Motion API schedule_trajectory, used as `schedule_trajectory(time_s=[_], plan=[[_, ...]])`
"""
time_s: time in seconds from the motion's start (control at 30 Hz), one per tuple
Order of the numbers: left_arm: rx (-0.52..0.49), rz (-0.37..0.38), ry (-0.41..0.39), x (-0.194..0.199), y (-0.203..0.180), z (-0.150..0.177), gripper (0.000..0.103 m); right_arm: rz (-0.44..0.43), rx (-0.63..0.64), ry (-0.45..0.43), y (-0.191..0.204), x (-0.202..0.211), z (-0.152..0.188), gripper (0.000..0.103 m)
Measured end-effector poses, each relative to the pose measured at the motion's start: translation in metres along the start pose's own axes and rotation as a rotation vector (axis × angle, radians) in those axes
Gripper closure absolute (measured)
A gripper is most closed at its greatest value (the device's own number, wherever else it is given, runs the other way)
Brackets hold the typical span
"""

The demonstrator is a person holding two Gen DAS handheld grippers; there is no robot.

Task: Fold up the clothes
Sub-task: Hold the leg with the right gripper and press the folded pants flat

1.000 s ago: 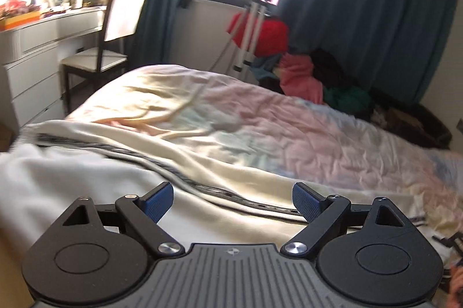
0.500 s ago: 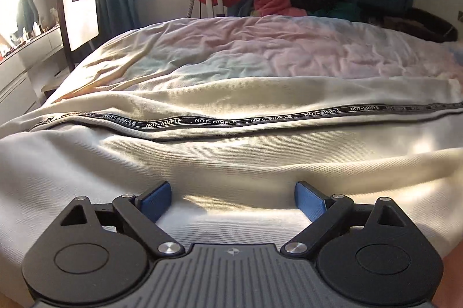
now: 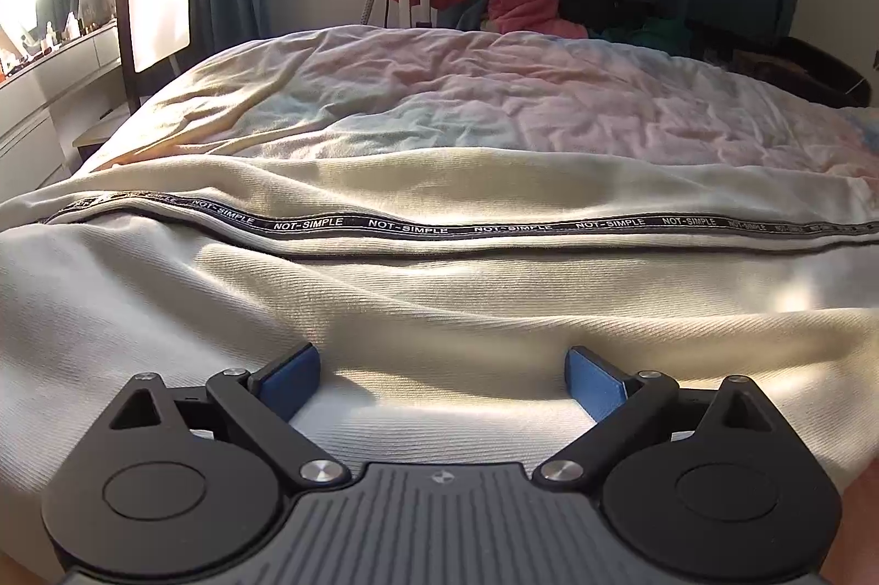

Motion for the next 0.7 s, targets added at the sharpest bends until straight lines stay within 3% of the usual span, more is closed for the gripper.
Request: schedule_trajectory(time_s=[0.13,0.17,0.2,0.33,0.47,0.7], plan=[[-0.012,-0.006,0.001,-0.002,-0.002,0.0,0.005,-0.138,0.069,0.004,0.023,0.008,0.008,0.056],[-0.018,-0.005,0.005,-0.002,-0.003,0.0,0.005,-0.136,0.1,0.003,0.027,0.008,0.009,0.057],[-0.023,-0.003,0.009,-0.002,-0.003,0.0,0.004,-0.128,0.132,0.003,0.03,0.007,0.011,0.057],[-0.044,0.001,0.025,-0.004,-0.005,0.0,0.002,0.037,0.158,0.026,0.015,-0.005,0.011,0.061],[-0.066,0.006,0.041,-0.006,-0.006,0.0,0.001,0.108,0.246,-0.021,0.018,-0.001,0.012,0.087],[-0.066,0.032,0.076,-0.004,0.001,-0.005,0.001,0.074,0.533,-0.235,0.067,0.026,0.051,0.093]])
Point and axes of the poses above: each gripper's, at about its wrist camera, not at the fingertips, and x roughly against the way its jaws point, y to its left, z to its underside, the point moved 5 cm from there along -x, roughly the way its jaws point, and after that the axes turned 15 degrees about -x, right-handed, at the moved point
